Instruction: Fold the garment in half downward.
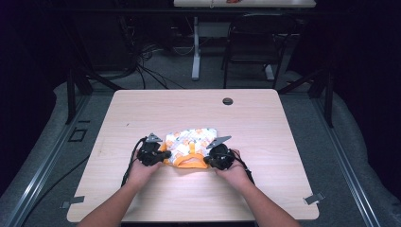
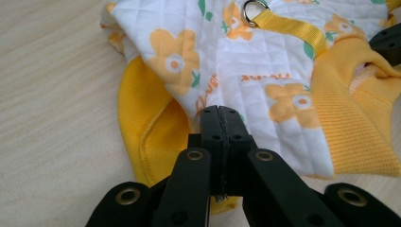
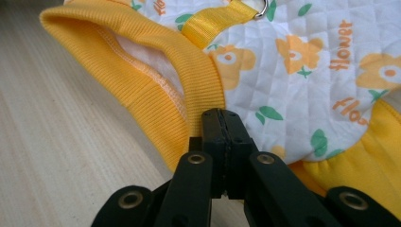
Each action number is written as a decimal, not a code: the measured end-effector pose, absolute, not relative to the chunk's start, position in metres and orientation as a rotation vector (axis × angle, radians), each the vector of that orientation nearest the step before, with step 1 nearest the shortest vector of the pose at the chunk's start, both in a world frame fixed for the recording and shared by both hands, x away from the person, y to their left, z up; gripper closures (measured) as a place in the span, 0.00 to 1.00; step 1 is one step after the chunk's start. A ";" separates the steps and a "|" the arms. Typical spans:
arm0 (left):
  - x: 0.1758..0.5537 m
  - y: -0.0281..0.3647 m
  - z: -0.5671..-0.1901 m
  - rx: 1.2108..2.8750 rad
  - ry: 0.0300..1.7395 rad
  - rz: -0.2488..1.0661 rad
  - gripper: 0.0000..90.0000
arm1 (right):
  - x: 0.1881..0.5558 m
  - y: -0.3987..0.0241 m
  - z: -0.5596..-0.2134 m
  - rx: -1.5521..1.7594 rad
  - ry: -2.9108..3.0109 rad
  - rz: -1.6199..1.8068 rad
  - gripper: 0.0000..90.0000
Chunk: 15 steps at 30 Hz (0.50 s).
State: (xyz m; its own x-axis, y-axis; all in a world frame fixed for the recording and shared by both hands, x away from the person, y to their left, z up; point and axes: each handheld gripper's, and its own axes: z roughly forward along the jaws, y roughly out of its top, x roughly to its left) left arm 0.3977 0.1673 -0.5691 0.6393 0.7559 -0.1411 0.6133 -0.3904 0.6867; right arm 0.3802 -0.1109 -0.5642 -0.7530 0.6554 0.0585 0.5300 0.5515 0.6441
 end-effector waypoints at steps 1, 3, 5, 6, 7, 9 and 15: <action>0.399 0.167 -0.569 2.122 1.066 0.251 1.00 | 0.382 -0.111 -0.564 1.003 2.597 0.980 1.00; 0.403 0.166 -0.570 2.111 1.080 0.248 1.00 | 0.385 -0.111 -0.564 0.999 2.590 0.974 1.00; 0.406 0.165 -0.569 2.116 1.082 0.257 1.00 | 0.388 -0.110 -0.563 1.011 2.590 0.967 1.00; 0.408 0.165 -0.569 2.120 1.082 0.259 1.00 | 0.390 -0.110 -0.563 1.016 2.589 0.962 1.00; 0.409 0.164 -0.569 2.119 1.083 0.257 1.00 | 0.391 -0.110 -0.563 1.013 2.585 0.962 1.00; 0.412 0.164 -0.569 2.115 1.089 0.257 1.00 | 0.393 -0.110 -0.563 1.018 2.581 0.955 1.00; 0.417 0.161 -0.569 2.108 1.100 0.260 1.00 | 0.397 -0.113 -0.565 1.052 2.564 0.982 1.00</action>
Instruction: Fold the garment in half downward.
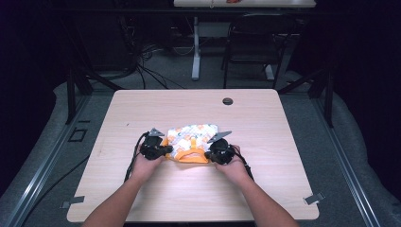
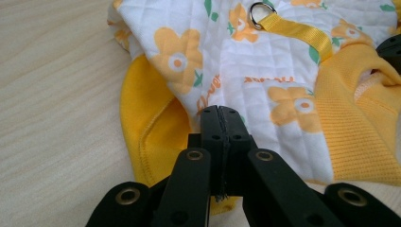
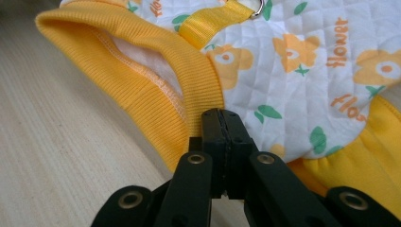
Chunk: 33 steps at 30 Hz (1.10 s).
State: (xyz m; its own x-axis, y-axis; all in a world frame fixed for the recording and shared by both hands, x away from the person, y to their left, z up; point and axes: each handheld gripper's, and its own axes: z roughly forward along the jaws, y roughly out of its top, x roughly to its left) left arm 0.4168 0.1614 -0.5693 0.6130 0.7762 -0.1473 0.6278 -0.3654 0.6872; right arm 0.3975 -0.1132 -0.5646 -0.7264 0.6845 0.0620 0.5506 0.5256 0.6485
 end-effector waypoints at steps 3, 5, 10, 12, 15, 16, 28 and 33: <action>0.418 0.161 -0.569 2.112 1.102 0.261 1.00 | 0.399 -0.114 -0.565 1.062 2.554 0.999 1.00; 0.418 0.160 -0.569 2.111 1.104 0.259 1.00 | 0.399 -0.115 -0.565 1.061 2.558 0.995 1.00; 0.419 0.159 -0.569 2.106 1.109 0.262 1.00 | 0.401 -0.114 -0.564 1.056 2.560 0.966 1.00; 0.419 0.159 -0.569 2.105 1.111 0.262 1.00 | 0.402 -0.113 -0.563 1.051 2.561 0.960 1.00; 0.419 0.159 -0.569 2.101 1.112 0.260 1.00 | 0.402 -0.113 -0.564 1.050 2.555 0.958 0.99; 0.420 0.160 -0.569 2.102 1.112 0.258 1.00 | 0.402 -0.113 -0.564 1.050 2.555 0.957 1.00; 0.417 0.156 -0.555 2.063 1.106 0.260 1.00 | 0.402 -0.114 -0.549 1.070 2.527 1.018 0.98; 0.415 0.155 -0.540 2.039 1.078 0.265 0.96 | 0.402 -0.113 -0.535 1.051 2.503 1.037 0.95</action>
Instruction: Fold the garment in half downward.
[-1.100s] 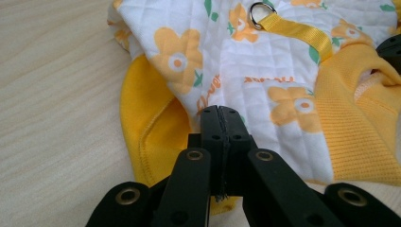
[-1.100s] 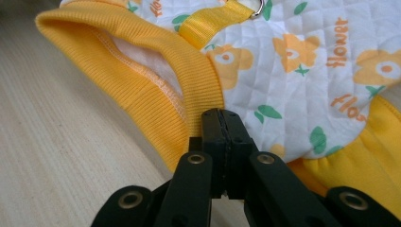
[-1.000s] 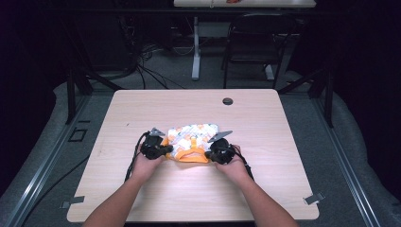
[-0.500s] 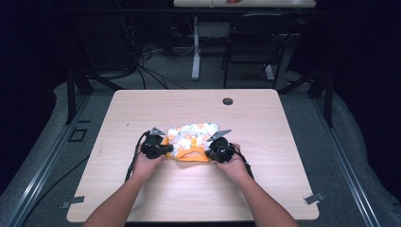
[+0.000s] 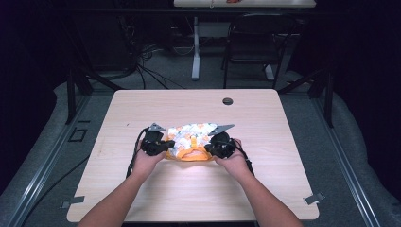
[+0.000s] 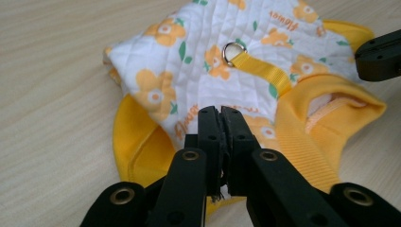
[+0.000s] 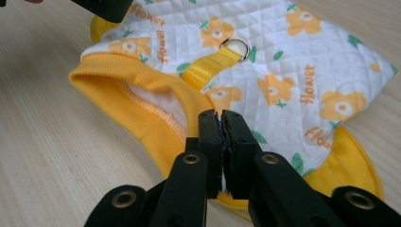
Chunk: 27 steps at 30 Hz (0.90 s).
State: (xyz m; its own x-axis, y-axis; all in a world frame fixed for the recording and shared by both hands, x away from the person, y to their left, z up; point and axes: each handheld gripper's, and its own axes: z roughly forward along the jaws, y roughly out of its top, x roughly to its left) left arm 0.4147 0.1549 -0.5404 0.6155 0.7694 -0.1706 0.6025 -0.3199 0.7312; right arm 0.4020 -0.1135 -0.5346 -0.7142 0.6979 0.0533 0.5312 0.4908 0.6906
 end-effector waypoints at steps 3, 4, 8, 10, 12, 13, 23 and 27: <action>0.412 0.156 -0.533 2.037 1.065 0.281 0.91 | 0.401 -0.113 -0.529 1.056 2.483 1.059 0.91; 0.411 0.157 -0.530 2.037 1.062 0.271 0.90 | 0.400 -0.114 -0.527 1.057 2.479 1.065 0.91; 0.407 0.161 -0.522 2.013 1.047 0.261 0.84 | 0.395 -0.115 -0.523 1.049 2.467 1.057 0.83; 0.403 0.162 -0.518 2.014 1.035 0.264 0.80 | 0.392 -0.117 -0.519 1.045 2.460 1.070 0.81; 0.398 0.164 -0.516 2.024 1.016 0.282 0.76 | 0.389 -0.119 -0.516 1.037 2.463 1.074 0.78; 0.396 0.165 -0.515 2.025 1.007 0.278 0.75 | 0.387 -0.120 -0.515 1.036 2.459 1.079 0.76; 0.371 0.184 -0.520 2.045 0.998 0.303 0.61 | 0.365 -0.126 -0.512 0.987 2.481 1.034 0.62; 0.364 0.191 -0.523 2.060 1.004 0.313 0.58 | 0.358 -0.129 -0.514 0.970 2.487 0.989 0.59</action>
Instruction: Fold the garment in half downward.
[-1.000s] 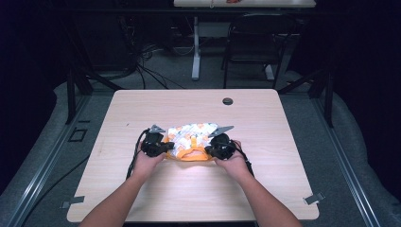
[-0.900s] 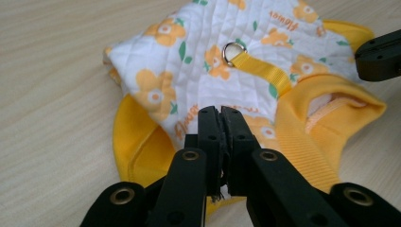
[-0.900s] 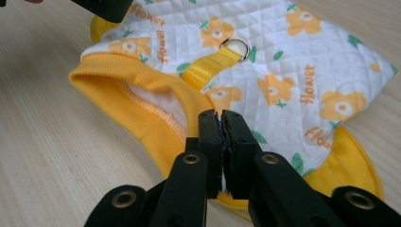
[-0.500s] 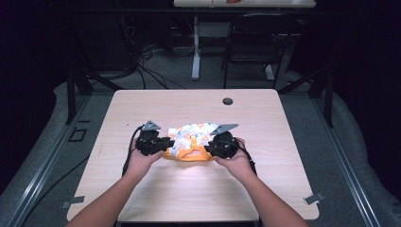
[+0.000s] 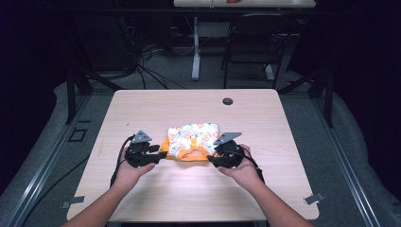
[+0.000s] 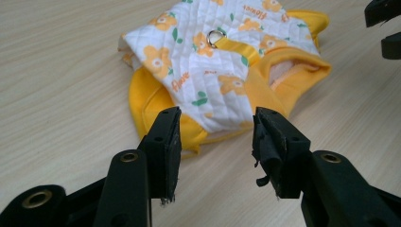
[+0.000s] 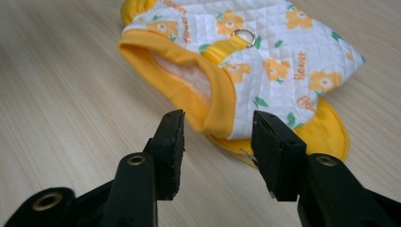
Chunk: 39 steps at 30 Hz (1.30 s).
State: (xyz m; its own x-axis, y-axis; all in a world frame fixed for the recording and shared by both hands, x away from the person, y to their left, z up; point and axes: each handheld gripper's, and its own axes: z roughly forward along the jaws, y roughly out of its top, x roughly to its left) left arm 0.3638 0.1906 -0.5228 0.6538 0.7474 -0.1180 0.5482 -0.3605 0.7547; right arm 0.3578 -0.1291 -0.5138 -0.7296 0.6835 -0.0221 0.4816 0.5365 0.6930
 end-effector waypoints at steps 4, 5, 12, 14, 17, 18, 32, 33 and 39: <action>0.356 0.197 -0.526 2.059 1.004 0.313 0.57 | 0.351 -0.136 -0.516 0.977 2.496 0.952 0.58; 0.353 0.198 -0.526 2.059 1.001 0.316 0.56 | 0.349 -0.138 -0.516 0.984 2.495 0.950 0.58; 0.333 0.205 -0.538 2.039 0.998 0.266 0.57 | 0.332 -0.155 -0.521 1.023 2.487 0.983 0.58; 0.327 0.204 -0.542 2.051 0.990 0.267 0.57 | 0.327 -0.159 -0.523 1.032 2.480 0.994 0.58; 0.319 0.206 -0.546 2.049 0.977 0.286 0.57 | 0.318 -0.165 -0.527 1.038 2.459 1.009 0.58; 0.317 0.206 -0.548 2.050 0.978 0.291 0.57 | 0.315 -0.167 -0.529 1.043 2.456 1.010 0.58; 0.299 0.215 -0.569 2.028 0.978 0.315 0.57 | 0.289 -0.180 -0.550 1.083 2.363 1.092 0.58; 0.299 0.216 -0.569 2.035 0.975 0.318 0.57 | 0.288 -0.179 -0.553 1.077 2.352 1.090 0.58; 0.299 0.213 -0.576 2.062 0.972 0.337 0.57 | 0.287 -0.176 -0.564 1.058 2.389 1.064 0.58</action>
